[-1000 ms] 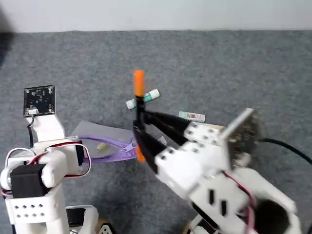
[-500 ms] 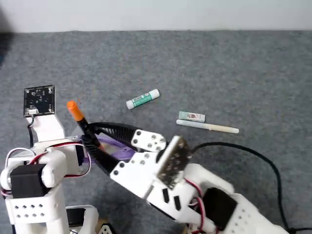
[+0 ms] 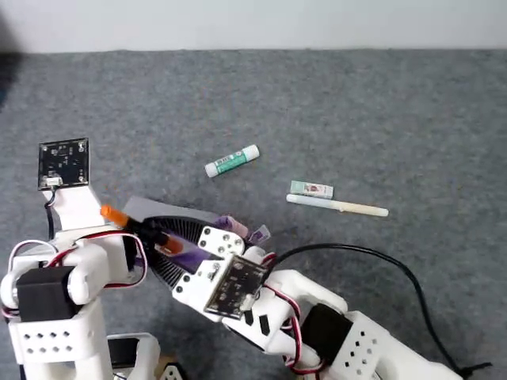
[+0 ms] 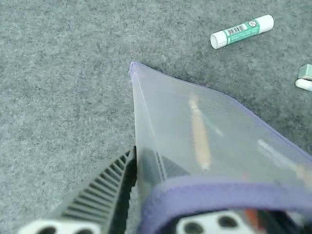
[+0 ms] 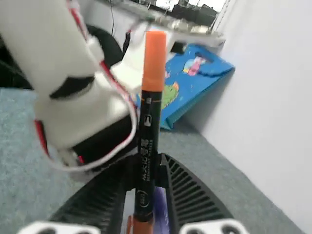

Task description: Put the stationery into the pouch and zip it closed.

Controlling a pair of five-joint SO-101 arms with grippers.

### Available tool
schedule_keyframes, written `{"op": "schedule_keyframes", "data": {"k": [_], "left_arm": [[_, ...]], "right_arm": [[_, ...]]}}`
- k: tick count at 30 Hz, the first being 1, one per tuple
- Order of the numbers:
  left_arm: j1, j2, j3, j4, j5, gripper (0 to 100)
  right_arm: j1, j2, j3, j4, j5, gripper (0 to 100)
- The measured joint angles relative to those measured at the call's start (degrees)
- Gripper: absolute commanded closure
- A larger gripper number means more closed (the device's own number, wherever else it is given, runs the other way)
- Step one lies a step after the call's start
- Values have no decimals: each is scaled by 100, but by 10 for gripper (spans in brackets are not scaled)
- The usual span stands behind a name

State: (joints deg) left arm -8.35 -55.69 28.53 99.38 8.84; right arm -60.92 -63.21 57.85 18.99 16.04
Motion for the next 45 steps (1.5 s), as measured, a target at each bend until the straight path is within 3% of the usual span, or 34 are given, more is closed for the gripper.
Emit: {"op": "schedule_keyframes", "data": {"k": [2,9,13,16,20,26,31,37,43,45], "left_arm": [[9,0,0,0,0,986],[9,0,0,0,0,986],[0,0,0,0,18,986],[0,0,0,0,18,986],[0,0,0,0,18,986],[-9,0,0,0,18,986],[-9,0,0,0,18,986],[-9,0,0,0,18,986],[-9,0,0,0,18,986],[-9,0,0,0,18,986]], "right_arm": [[0,-9,0,211,18,791],[9,-413,9,343,18,884],[396,-695,9,343,18,906],[905,-818,9,343,9,935],[1916,-782,-44,721,-668,993],[3429,132,-923,2435,-1776,991],[4255,1257,-1820,3613,-1969,991],[4747,2699,-2242,4659,-1037,976],[5204,3736,-2479,4738,123,769],[5284,4000,-2585,4756,369,757]]}}
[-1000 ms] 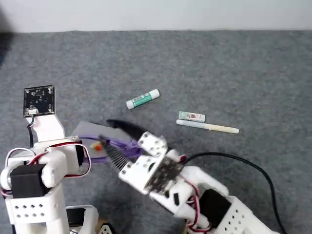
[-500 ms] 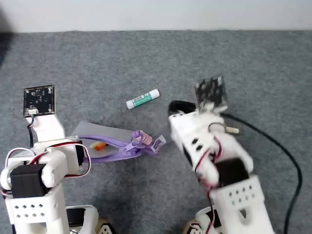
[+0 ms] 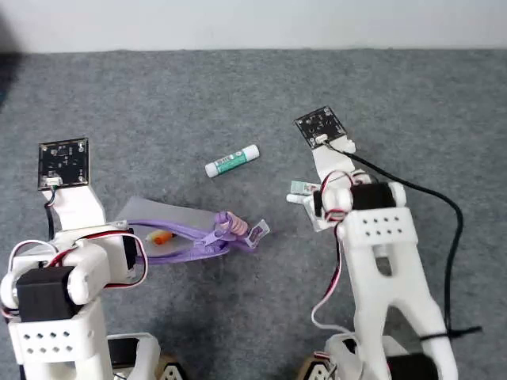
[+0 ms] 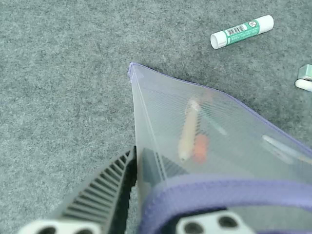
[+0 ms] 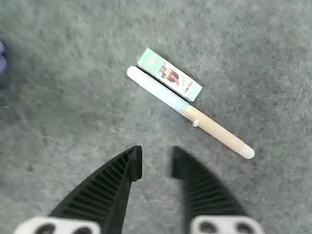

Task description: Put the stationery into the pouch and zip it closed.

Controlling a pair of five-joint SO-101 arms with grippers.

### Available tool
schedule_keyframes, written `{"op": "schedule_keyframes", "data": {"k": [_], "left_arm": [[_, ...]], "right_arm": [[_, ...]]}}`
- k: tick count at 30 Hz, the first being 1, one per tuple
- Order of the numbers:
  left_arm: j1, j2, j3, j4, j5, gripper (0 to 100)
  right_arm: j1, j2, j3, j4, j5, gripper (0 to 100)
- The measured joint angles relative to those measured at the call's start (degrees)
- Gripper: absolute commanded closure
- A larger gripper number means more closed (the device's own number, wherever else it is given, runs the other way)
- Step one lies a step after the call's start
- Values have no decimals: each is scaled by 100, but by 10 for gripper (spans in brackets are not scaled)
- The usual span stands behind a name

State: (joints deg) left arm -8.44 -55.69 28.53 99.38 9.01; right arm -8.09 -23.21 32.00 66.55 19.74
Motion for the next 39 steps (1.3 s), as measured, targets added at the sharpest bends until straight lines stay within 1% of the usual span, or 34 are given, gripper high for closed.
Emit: {"op": "schedule_keyframes", "data": {"k": [5,8,13,23,25,31,37,39], "left_arm": [[0,0,0,0,0,986],[0,0,0,0,0,986],[35,0,0,0,0,986],[35,0,114,0,0,986],[35,-9,220,0,0,986],[35,-9,229,0,0,986],[35,-9,229,0,0,986],[35,-9,229,0,0,986]], "right_arm": [[211,703,-299,18,369,757],[325,1266,-589,-18,413,757],[571,2312,-1125,-360,448,757],[571,4000,-2066,-413,448,757],[571,4105,-2110,-273,457,757],[369,4070,-2180,826,457,757],[-53,3560,-2180,923,457,757],[-255,3534,-2180,765,457,757]]}}
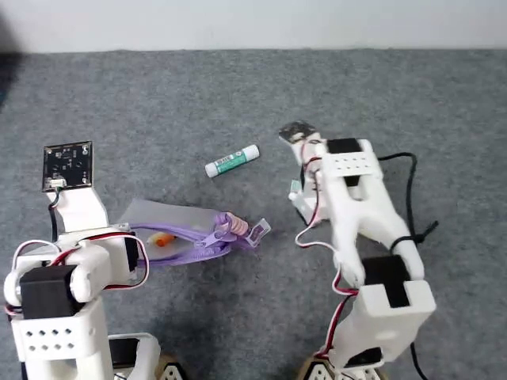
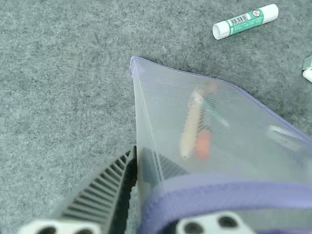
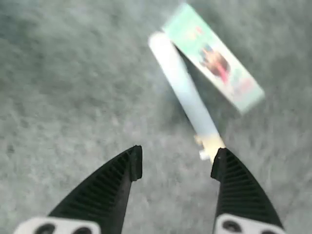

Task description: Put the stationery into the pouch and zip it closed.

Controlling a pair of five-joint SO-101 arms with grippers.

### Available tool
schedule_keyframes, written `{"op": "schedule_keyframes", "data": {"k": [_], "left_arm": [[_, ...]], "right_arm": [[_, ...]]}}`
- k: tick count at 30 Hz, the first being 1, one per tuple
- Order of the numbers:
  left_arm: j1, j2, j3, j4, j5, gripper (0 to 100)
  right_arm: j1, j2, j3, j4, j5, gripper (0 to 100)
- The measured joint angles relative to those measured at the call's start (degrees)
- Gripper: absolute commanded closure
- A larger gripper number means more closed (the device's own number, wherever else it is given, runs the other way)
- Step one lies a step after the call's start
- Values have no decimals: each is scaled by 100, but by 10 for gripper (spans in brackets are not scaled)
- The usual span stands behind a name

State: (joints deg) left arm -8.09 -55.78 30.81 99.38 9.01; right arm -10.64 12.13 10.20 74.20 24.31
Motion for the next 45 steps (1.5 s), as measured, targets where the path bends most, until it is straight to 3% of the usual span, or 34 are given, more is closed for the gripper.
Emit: {"op": "schedule_keyframes", "data": {"k": [6,13,20,24,35,45], "left_arm": [[0,0,0,0,0,986],[0,0,0,0,0,986],[0,0,0,0,0,986],[0,0,0,0,0,986],[0,0,0,0,0,986],[0,0,0,0,0,986]], "right_arm": [[-246,281,0,-888,0,757],[-273,923,-484,-1055,-9,758],[-387,1389,-765,-1099,0,997],[-422,1398,-756,-1116,-9,933],[-431,1407,-765,-1090,0,991],[-457,633,-747,-105,0,991]]}}
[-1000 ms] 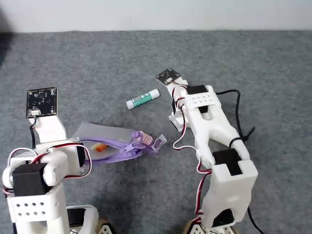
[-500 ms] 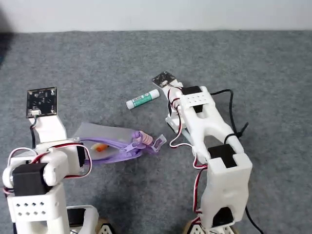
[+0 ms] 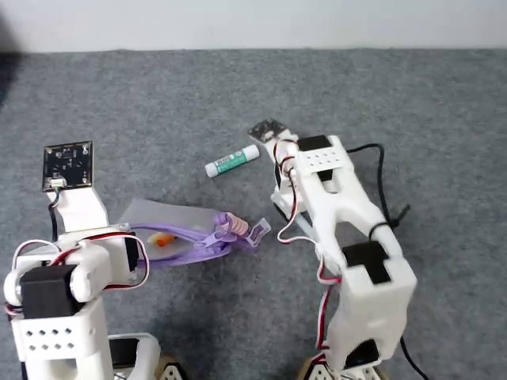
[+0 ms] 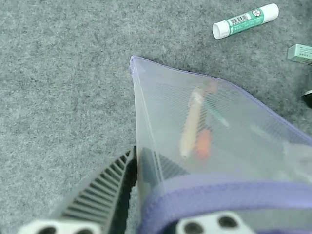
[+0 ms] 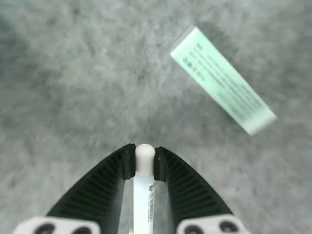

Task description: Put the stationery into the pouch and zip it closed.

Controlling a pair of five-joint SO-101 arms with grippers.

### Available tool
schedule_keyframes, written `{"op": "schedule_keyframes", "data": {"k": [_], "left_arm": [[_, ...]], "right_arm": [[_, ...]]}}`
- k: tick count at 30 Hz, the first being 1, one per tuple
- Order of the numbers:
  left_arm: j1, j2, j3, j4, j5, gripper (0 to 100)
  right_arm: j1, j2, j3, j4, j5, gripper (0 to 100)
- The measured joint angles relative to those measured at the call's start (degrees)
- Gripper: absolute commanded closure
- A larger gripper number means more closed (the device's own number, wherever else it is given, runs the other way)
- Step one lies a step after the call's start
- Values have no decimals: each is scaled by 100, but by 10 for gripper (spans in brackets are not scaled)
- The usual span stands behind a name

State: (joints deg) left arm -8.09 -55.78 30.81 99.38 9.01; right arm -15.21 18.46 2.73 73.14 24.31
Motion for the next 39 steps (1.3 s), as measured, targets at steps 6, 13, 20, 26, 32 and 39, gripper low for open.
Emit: {"op": "schedule_keyframes", "data": {"k": [6,13,20,26,32,39], "left_arm": [[0,0,0,0,0,986],[0,0,18,0,0,986],[0,0,18,0,0,986],[0,0,18,0,0,986],[0,0,18,0,0,986],[0,0,18,0,0,986]], "right_arm": [[-88,-1626,0,870,0,991],[-466,-3604,0,1846,-501,991],[-1635,-5741,0,2251,-1301,991],[-2602,-7209,0,2084,-2286,991],[-2716,-7516,0,782,-2734,991],[-3666,-7552,18,-1037,-2743,991]]}}
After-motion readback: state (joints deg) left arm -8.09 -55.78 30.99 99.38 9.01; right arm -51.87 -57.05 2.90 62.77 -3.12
